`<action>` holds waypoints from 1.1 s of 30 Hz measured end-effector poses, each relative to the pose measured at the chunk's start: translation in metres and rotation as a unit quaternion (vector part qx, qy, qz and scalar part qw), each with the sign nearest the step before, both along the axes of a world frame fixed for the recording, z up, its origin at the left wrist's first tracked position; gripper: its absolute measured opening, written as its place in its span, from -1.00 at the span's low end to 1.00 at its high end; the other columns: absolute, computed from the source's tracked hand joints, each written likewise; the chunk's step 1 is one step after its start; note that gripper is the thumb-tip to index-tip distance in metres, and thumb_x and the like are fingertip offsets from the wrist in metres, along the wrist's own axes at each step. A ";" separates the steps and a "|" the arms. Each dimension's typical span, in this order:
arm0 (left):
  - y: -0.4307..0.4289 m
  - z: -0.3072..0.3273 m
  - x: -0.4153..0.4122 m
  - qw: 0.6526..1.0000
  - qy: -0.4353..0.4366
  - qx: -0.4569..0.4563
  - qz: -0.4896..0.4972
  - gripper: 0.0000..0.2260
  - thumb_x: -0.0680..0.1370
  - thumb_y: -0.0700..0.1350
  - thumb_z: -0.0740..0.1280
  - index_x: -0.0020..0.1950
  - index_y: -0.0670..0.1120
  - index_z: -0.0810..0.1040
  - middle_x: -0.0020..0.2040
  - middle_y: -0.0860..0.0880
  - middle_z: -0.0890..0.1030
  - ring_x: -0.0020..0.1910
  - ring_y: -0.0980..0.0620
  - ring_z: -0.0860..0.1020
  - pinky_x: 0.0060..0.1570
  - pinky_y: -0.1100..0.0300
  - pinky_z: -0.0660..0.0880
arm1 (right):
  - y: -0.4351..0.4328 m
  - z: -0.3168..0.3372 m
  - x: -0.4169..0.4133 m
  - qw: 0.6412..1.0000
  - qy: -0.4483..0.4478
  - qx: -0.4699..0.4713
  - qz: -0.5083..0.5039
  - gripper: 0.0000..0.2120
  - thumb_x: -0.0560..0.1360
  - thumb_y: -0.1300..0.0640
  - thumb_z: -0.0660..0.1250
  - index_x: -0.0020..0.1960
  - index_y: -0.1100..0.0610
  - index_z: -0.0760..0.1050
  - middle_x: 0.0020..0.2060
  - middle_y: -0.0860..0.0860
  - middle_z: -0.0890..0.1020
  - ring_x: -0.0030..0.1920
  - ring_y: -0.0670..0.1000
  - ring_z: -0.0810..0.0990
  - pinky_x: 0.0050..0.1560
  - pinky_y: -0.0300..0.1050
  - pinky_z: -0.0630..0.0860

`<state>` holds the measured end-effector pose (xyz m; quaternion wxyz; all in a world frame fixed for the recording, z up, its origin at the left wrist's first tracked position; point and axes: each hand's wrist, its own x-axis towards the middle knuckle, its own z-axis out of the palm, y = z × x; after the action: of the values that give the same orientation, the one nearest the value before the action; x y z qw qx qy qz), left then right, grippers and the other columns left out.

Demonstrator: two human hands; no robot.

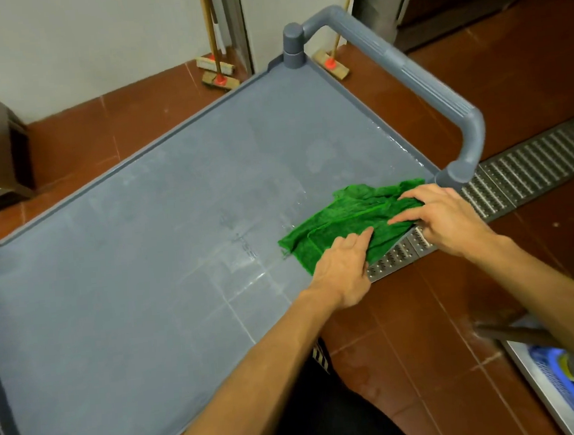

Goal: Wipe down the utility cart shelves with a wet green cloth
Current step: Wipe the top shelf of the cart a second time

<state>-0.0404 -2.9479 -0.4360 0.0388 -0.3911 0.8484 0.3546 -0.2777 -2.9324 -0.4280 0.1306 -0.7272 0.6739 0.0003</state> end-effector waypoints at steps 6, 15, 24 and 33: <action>-0.013 -0.003 -0.016 0.999 -0.007 -0.025 -0.044 -0.34 0.56 -0.23 0.25 0.63 -0.08 0.08 0.33 -0.12 0.43 0.24 -0.15 0.39 0.24 -0.05 0.41 | 0.017 -0.007 0.005 0.994 0.035 -0.067 -0.078 -0.42 0.21 0.39 0.47 0.13 -0.09 0.66 0.15 0.13 0.59 0.20 0.22 0.49 0.12 0.18 0.44; -0.050 -0.008 -0.027 0.990 0.007 -0.122 -0.075 -0.45 0.57 -0.12 0.33 0.54 -0.10 0.27 0.24 -0.15 0.47 0.17 -0.19 0.43 0.07 -0.07 0.48 | 0.012 -0.012 0.020 0.978 -0.029 -0.105 -0.180 -0.56 0.41 0.36 0.36 0.23 0.03 0.62 0.23 0.20 0.51 0.24 0.25 0.49 0.16 0.18 0.56; -0.061 -0.013 -0.023 0.981 0.044 -0.185 -0.041 -0.54 0.54 0.00 0.28 0.40 -0.16 0.42 0.13 -0.18 0.47 0.04 -0.20 0.46 0.01 -0.07 0.46 | -0.036 -0.018 0.027 0.971 -0.040 -0.097 -0.213 -0.64 0.46 0.40 0.34 0.17 0.09 0.63 0.30 0.21 0.45 0.26 0.27 0.49 0.03 0.20 0.61; -0.024 -0.018 0.010 0.970 0.092 -0.222 -0.035 -0.71 0.49 0.15 0.30 0.01 -0.06 0.54 -0.13 -0.05 0.47 -0.20 -0.10 0.52 -0.29 0.07 0.49 | -0.038 0.000 0.076 0.916 0.001 -0.154 -0.369 -0.42 0.33 0.28 0.32 0.36 0.15 0.43 0.32 0.25 0.35 0.25 0.26 0.34 0.24 0.18 0.36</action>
<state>-0.0304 -2.9717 -0.4537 -0.1146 -0.3259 0.9191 0.1897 -0.2016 -2.9705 -0.4283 0.0067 -0.4379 0.8862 -0.1509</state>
